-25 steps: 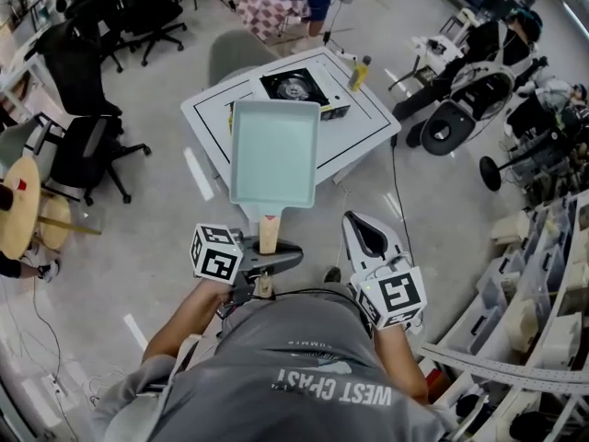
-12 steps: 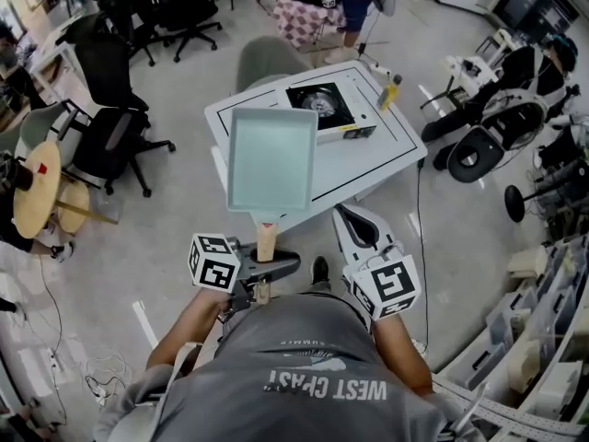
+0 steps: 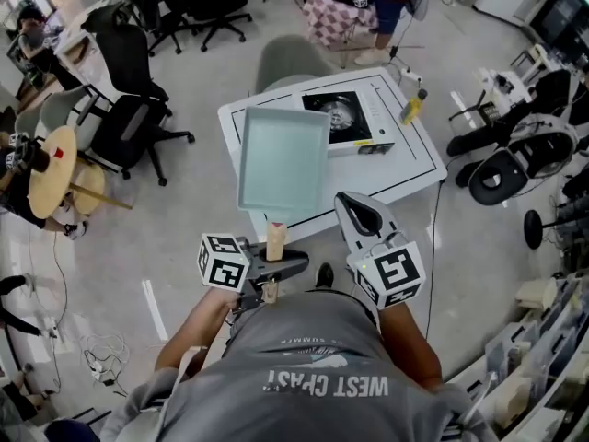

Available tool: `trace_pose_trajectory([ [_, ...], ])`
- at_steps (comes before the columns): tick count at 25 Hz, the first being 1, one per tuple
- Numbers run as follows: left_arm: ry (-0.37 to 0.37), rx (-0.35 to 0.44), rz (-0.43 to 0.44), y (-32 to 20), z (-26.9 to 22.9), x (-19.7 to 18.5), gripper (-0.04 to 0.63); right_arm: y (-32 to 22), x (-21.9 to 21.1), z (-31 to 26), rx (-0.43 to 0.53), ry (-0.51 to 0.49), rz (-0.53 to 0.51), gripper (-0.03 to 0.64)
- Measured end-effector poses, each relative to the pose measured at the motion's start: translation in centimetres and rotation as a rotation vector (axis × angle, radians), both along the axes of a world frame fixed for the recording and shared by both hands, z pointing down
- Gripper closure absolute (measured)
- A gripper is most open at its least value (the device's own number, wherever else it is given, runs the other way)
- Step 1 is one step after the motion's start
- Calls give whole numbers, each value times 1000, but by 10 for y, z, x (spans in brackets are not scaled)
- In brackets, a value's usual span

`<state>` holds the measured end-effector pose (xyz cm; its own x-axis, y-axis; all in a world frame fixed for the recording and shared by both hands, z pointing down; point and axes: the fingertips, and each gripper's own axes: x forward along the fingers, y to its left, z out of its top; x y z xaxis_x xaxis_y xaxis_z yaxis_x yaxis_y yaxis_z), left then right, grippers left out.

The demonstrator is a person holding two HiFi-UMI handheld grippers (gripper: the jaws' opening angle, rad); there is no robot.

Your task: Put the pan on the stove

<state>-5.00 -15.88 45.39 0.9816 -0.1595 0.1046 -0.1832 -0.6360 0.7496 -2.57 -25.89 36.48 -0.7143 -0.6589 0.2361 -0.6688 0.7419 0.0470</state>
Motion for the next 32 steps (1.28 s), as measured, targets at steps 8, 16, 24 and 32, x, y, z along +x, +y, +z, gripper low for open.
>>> trace_pose_trajectory([
  [8,-2,-29,-48,-41,9,26,552,-37,22,9,-20,-3,-49,606],
  [16,0,-42,-60,-75,13,52,552,-60,60,18,-42,-5,-28,606],
  [24,-3,-55,-33,-102,23,79,552,-75,97,23,-51,-5,16,606],
  [32,-9,-83,3,-129,39,99,551,-87,133,32,-68,-1,84,606],
])
